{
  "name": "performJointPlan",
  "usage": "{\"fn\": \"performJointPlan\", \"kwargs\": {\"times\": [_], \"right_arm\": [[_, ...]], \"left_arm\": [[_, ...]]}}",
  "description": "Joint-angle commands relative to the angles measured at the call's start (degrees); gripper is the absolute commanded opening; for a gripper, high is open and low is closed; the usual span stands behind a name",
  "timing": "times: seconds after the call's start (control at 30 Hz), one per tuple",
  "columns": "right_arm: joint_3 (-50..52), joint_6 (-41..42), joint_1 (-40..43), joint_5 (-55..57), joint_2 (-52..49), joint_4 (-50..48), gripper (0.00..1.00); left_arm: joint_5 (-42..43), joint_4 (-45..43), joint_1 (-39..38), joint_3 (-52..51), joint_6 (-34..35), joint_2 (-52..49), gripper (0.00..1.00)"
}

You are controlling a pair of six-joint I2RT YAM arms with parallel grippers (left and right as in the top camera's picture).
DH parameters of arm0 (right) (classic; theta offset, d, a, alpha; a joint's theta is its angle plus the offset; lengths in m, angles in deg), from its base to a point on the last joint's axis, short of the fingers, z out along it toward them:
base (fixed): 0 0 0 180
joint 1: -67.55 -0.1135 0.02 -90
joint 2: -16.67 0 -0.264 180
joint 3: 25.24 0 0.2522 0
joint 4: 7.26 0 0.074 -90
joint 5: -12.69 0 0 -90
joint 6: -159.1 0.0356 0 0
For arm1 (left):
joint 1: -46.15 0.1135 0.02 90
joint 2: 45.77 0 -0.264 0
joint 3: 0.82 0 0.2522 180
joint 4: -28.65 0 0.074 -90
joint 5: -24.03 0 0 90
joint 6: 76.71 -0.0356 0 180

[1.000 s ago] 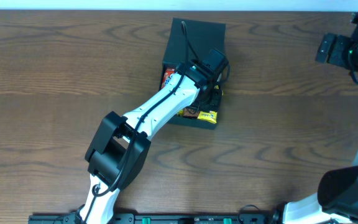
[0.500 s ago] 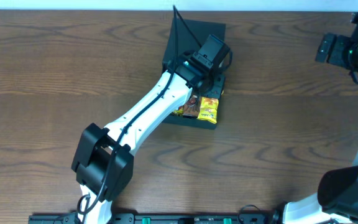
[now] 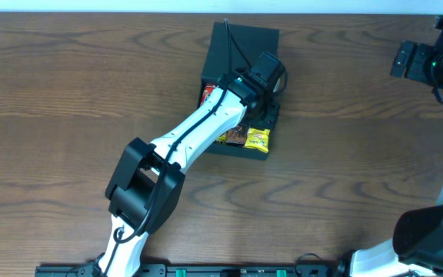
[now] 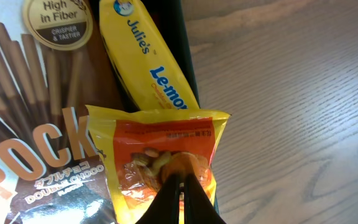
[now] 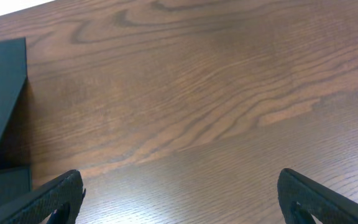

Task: Pack container
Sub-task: 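Push the cookie bag down into the box's right corner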

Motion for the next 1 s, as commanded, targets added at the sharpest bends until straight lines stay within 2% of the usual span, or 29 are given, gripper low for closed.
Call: {"fn": "performJointPlan", "kwargs": {"times": [0.0, 0.7, 0.97], "right_arm": [[-1.4, -0.7, 0.5, -0.2, 1.4, -0.1, 0.99], [-1.4, -0.6, 0.5, -0.3, 1.4, 0.0, 0.99], [-1.4, -0.6, 0.5, -0.3, 1.4, 0.0, 0.99]], "left_arm": [[0.8, 0.6, -0.3, 0.1, -1.3, -2.8, 0.06], [1.7, 1.0, -0.3, 0.0, -1.9, -8.5, 0.06], [1.7, 2.8, 0.9, 1.0, -1.9, -7.6, 0.06]]}}
